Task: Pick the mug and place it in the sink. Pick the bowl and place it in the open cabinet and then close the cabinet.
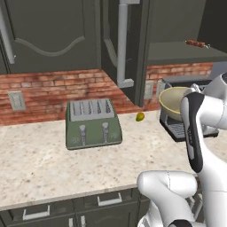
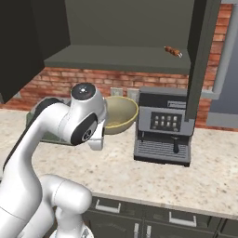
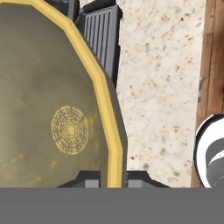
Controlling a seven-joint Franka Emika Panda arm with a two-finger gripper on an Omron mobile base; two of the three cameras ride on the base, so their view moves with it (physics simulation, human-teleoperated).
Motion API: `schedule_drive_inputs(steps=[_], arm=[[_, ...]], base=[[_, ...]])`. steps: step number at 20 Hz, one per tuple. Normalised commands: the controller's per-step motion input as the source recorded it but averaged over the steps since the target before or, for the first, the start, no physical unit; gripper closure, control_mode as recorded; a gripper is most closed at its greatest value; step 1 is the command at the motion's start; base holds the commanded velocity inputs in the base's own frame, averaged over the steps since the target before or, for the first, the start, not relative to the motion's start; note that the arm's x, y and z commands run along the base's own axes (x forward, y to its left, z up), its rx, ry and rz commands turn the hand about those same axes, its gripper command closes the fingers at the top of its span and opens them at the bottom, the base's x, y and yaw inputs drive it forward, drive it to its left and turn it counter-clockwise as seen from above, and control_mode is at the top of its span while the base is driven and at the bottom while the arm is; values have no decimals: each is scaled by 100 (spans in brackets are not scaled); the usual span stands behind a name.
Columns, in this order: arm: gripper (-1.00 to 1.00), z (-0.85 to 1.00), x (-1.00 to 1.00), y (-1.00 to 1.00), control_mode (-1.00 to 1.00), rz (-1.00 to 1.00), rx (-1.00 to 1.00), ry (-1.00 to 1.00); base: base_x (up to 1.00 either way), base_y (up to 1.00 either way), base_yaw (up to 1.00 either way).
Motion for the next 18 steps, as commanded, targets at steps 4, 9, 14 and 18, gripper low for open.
schedule_drive_inputs(steps=[4, 9, 14, 18], arm=[[100, 0, 0, 0, 100, 0, 0, 0], [100, 33, -16, 0, -100, 0, 0, -5], [100, 78, -28, 2, -100, 0, 0, -14], [100, 79, -1, 9, -100, 0, 0, -11]], base=[[0, 0, -1], [-1, 0, -1], [0, 0, 0], [0, 0, 0]])
